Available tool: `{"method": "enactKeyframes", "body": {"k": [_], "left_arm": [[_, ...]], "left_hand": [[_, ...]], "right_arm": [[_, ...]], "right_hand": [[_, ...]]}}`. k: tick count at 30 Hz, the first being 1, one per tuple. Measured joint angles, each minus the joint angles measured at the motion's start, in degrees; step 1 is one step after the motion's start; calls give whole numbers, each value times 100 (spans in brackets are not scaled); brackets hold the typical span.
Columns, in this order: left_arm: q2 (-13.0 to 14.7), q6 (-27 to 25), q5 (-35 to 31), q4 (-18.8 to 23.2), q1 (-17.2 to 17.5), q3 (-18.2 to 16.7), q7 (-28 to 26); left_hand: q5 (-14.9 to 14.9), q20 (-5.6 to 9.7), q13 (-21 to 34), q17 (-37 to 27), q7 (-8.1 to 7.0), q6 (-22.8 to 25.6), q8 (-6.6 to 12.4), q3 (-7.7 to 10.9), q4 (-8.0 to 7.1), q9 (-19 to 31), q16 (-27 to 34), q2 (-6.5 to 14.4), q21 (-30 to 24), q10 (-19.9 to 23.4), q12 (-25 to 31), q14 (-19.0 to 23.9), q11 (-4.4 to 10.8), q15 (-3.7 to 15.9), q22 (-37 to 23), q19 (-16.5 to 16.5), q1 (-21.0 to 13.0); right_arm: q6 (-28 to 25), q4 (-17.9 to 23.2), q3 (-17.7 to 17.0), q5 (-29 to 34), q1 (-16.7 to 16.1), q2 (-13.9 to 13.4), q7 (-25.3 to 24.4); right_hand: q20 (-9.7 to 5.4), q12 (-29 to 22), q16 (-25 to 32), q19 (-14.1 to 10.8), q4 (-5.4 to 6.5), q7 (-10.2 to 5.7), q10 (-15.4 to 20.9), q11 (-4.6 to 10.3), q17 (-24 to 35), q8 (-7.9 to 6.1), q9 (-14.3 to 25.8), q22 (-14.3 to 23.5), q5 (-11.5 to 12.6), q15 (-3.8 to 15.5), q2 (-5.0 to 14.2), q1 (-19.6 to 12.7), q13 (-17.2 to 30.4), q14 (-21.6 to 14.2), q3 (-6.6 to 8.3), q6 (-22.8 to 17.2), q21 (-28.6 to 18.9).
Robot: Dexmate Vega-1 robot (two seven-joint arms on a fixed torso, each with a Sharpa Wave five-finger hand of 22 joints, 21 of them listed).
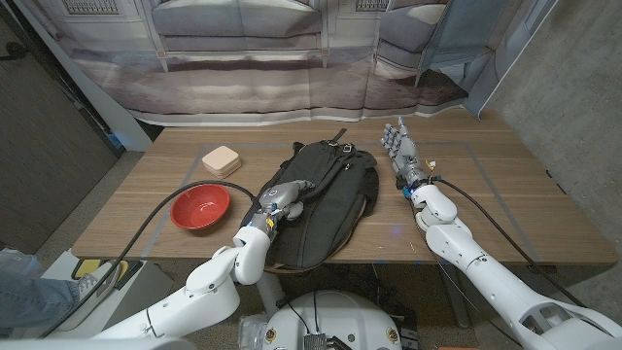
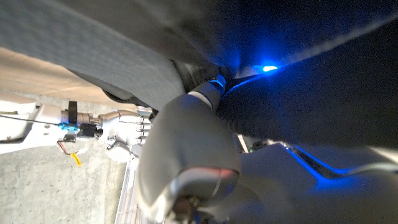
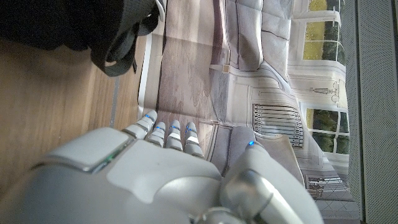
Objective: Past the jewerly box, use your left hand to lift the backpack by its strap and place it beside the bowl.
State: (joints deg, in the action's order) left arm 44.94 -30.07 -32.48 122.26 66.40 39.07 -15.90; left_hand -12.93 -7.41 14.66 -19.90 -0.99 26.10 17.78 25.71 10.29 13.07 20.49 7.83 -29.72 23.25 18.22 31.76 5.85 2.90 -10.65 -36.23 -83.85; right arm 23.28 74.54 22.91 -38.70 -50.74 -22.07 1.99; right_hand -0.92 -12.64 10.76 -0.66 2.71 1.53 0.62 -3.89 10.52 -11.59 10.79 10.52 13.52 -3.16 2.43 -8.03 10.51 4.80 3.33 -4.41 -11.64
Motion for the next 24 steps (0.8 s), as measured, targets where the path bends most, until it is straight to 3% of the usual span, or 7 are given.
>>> {"method": "enactKeyframes", "body": {"k": [2, 4, 8, 14, 17, 24], "left_arm": [[-42, 54, 50, -21, 11, -14, -112], [-87, 69, 62, -33, 26, -15, -187], [-175, 76, 81, -48, 62, -23, -328], [-239, -20, 90, -48, 97, -45, -487], [-301, -93, 91, -29, 130, -56, -554], [-362, -151, 126, 2, 180, -94, -715]], "left_hand": [[-55, 668, 59, -123, 6, 133, 60, 33, -1, 43, 89, -12, -156, 110, 76, 213, -16, 16, -3, -673, -155], [-86, 893, 119, -231, 0, 246, 117, 64, 2, 81, 170, -29, -284, 189, 139, 415, -47, 41, -63, -899, -286], [-201, 1138, 267, -539, 0, 531, 259, 109, -1, 177, 391, -106, -614, 434, 269, 807, -2, 67, -180, -1069, -550], [-555, 1060, 652, -642, 37, 937, 494, 142, -33, 392, 817, -251, -1178, 951, 454, 1005, 28, -43, -152, -1148, -784], [-687, 1051, 811, -642, 59, 1081, 574, 167, -55, 474, 878, -269, -1332, 1071, 495, 1007, -74, -44, -98, -1157, -802], [-770, 1069, 940, -644, 68, 1148, 596, 213, -54, 518, 935, -300, -1417, 1111, 496, 1008, -114, -45, -74, -1178, -832]], "right_arm": [[0, 7, -1, -5, -6, 0, 1], [2, 10, -3, -12, -12, 1, 6], [18, 16, -11, -37, -20, 3, 30], [32, 22, -21, -66, -32, 5, 63], [41, 22, -21, -93, -32, 9, 105], [45, 4, -19, -107, -17, 20, 140]], "right_hand": [[0, 0, 0, 0, 0, 0, 0, 0, 0, 0, 0, 0, 0, 0, 0, 0, 0, 0, 0, 0, 0], [0, 0, 0, 0, 0, 0, 0, 0, 0, 0, 0, 0, 0, 0, 0, 0, 0, 0, 0, 0, 0], [0, 0, 0, 0, 0, 0, 0, 0, 0, 0, 0, 0, 0, 0, 0, 0, 0, 0, 0, 0, 0], [0, 0, 0, 0, 0, 0, 0, 0, 0, 0, -1, 0, 0, -1, 0, 0, 0, 1, 0, 0, 0], [0, 0, 0, 0, 0, 0, 0, 0, 0, 0, -1, 0, 0, -1, 0, 0, 0, 1, 0, 0, 0], [0, 0, 0, 0, 0, 32, 0, 0, 0, 0, -1, 0, 0, -22, 0, 0, 0, -21, 0, -31, 0]]}}
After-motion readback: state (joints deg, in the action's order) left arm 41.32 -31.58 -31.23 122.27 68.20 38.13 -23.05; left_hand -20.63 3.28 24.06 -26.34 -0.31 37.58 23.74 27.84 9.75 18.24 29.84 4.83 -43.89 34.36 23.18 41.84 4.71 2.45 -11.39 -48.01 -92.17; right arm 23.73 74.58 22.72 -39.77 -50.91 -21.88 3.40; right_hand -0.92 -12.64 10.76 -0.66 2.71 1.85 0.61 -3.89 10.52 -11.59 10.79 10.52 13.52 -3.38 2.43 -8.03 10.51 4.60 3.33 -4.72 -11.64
